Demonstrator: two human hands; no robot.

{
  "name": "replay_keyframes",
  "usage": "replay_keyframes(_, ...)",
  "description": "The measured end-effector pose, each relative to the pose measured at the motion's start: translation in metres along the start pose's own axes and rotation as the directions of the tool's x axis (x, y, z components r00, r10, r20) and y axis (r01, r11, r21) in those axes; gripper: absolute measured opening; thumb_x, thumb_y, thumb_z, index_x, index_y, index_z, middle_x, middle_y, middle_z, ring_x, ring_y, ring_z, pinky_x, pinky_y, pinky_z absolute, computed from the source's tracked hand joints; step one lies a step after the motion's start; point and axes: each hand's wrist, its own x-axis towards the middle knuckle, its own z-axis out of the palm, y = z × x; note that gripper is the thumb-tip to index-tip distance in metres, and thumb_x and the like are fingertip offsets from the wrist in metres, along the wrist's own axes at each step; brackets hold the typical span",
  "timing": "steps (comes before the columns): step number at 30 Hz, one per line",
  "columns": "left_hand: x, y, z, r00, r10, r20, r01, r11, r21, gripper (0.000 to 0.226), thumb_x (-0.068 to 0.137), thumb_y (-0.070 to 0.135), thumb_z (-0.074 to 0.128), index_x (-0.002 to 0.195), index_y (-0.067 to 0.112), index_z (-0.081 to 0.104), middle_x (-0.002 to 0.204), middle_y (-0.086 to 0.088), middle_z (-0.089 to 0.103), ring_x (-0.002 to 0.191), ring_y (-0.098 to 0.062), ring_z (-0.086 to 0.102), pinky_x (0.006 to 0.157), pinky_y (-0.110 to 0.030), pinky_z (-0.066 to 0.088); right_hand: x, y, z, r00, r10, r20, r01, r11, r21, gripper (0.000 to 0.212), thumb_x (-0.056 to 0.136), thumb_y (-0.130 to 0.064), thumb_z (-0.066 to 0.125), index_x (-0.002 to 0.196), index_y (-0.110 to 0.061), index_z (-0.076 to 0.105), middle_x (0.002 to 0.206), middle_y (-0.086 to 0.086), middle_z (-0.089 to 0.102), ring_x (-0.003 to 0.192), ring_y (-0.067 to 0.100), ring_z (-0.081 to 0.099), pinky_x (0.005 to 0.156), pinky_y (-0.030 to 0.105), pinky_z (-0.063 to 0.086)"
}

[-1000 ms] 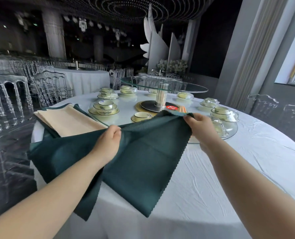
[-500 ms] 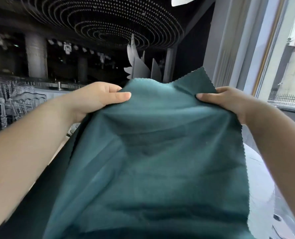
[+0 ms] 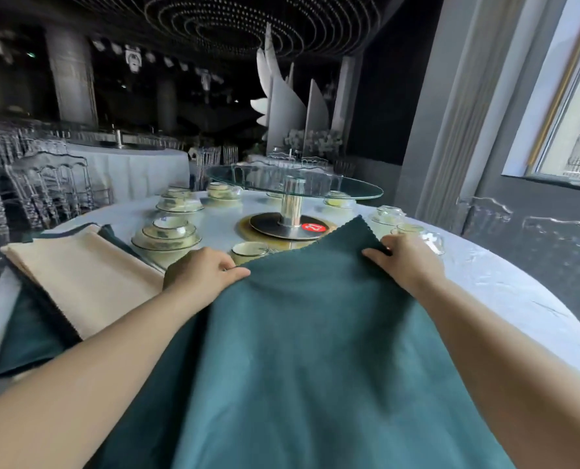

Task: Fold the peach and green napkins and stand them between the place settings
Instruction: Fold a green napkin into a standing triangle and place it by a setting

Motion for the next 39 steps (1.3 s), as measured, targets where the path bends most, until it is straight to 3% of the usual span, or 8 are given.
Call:
replay_keyframes(9, 0.056, -0.044, 0.034, 0.984, 0.012, -0.176, 0.044, 0.948, 0.314, 0.024, 0.092, 0.039, 0.049, 0.100, 0.020, 0.061, 0.108, -0.001, 0.063, 0.107, -0.024, 0.052, 0.078, -0.030, 0.031, 0.067, -0.042, 0.063, 0.963, -0.267, -0.036, 0.250, 0.937, -0.242, 0.032, 0.095, -0.037, 0.041, 0.108, -0.013, 0.057, 0.106, 0.015, 0.063, 0.100, 0.033, 0.056, 0.067, 0.030, 0.033)
replay_keyframes(13, 0.038, -0.042, 0.054, 0.924, 0.308, -0.226, -0.272, 0.946, 0.176, 0.030, 0.082, 0.024, 0.048, 0.103, 0.011, 0.065, 0.103, -0.006, 0.065, 0.099, -0.030, 0.060, 0.084, -0.027, 0.026, 0.081, -0.048, 0.090, 0.938, -0.346, 0.009, 0.324, 0.869, -0.373, 0.038, 0.097, -0.039, 0.035, 0.111, -0.010, 0.054, 0.105, 0.015, 0.063, 0.099, 0.032, 0.057, 0.066, 0.030, 0.031)
replay_keyframes(15, 0.006, -0.021, 0.056, 0.898, 0.439, -0.030, -0.438, 0.898, 0.046, 0.056, 0.077, 0.040, 0.029, 0.117, 0.016, 0.059, 0.118, 0.003, 0.058, 0.111, -0.021, 0.056, 0.097, -0.017, 0.020, 0.083, -0.047, 0.099, 0.932, -0.363, 0.025, 0.342, 0.850, -0.400, 0.038, 0.097, -0.039, 0.033, 0.109, -0.009, 0.053, 0.105, 0.016, 0.063, 0.102, 0.033, 0.056, 0.066, 0.031, 0.029)
replay_keyframes(18, -0.041, -0.005, 0.073, 0.809, 0.426, 0.404, -0.453, 0.891, -0.034, 0.059, 0.090, 0.055, 0.018, 0.145, 0.033, 0.015, 0.149, 0.020, 0.009, 0.139, 0.001, -0.001, 0.103, -0.011, -0.017, 0.075, -0.044, 0.106, 0.928, -0.369, 0.040, 0.351, 0.837, -0.420, 0.037, 0.097, -0.038, 0.033, 0.109, -0.008, 0.052, 0.108, 0.014, 0.063, 0.107, 0.032, 0.052, 0.067, 0.032, 0.027)
replay_keyframes(21, -0.061, -0.008, 0.095, 0.748, 0.323, 0.580, -0.394, 0.919, -0.004, 0.061, 0.094, 0.054, 0.020, 0.146, 0.031, -0.002, 0.154, 0.013, -0.012, 0.137, 0.002, -0.016, 0.106, -0.018, -0.016, 0.061, -0.038, 0.103, 0.930, -0.364, 0.045, 0.356, 0.870, -0.341, 0.036, 0.096, -0.034, 0.040, 0.114, -0.006, 0.052, 0.113, 0.013, 0.061, 0.115, 0.030, 0.046, 0.071, 0.034, 0.030)
replay_keyframes(25, -0.068, -0.017, 0.105, 0.723, 0.313, 0.617, -0.454, 0.887, 0.082, 0.121, 0.039, 0.083, -0.026, 0.146, 0.030, -0.005, 0.153, 0.013, -0.015, 0.134, 0.003, -0.020, 0.102, -0.017, -0.018, 0.028, -0.008, 0.089, 0.960, -0.277, 0.039, 0.280, 0.947, -0.159, 0.041, 0.091, -0.033, 0.050, 0.127, -0.013, 0.046, 0.120, 0.007, 0.058, 0.117, 0.026, 0.042, 0.091, 0.034, 0.032)
replay_keyframes(33, -0.071, -0.010, 0.102, 0.729, 0.277, 0.625, -0.446, 0.886, 0.127, 0.064, 0.092, 0.059, 0.010, 0.147, 0.028, -0.002, 0.152, 0.013, -0.013, 0.140, -0.004, -0.012, 0.109, -0.019, -0.011, -0.089, 0.108, 0.045, 0.891, 0.280, 0.357, -0.270, 0.960, -0.077, 0.023, 0.083, -0.032, 0.063, 0.096, -0.016, 0.052, 0.091, 0.001, 0.054, 0.090, 0.020, 0.051, 0.069, 0.025, 0.035)
replay_keyframes(39, -0.072, -0.007, 0.102, 0.742, 0.290, 0.605, -0.441, 0.890, 0.115, 0.057, 0.098, 0.046, 0.020, 0.147, 0.026, -0.002, 0.155, 0.008, -0.008, 0.141, -0.006, -0.008, 0.111, -0.021, -0.008, -0.123, 0.132, 0.034, 0.842, 0.291, 0.455, -0.275, 0.956, -0.103, 0.022, 0.084, -0.027, 0.062, 0.073, -0.020, 0.044, 0.070, -0.010, 0.044, 0.063, 0.007, 0.041, 0.051, 0.016, 0.028)
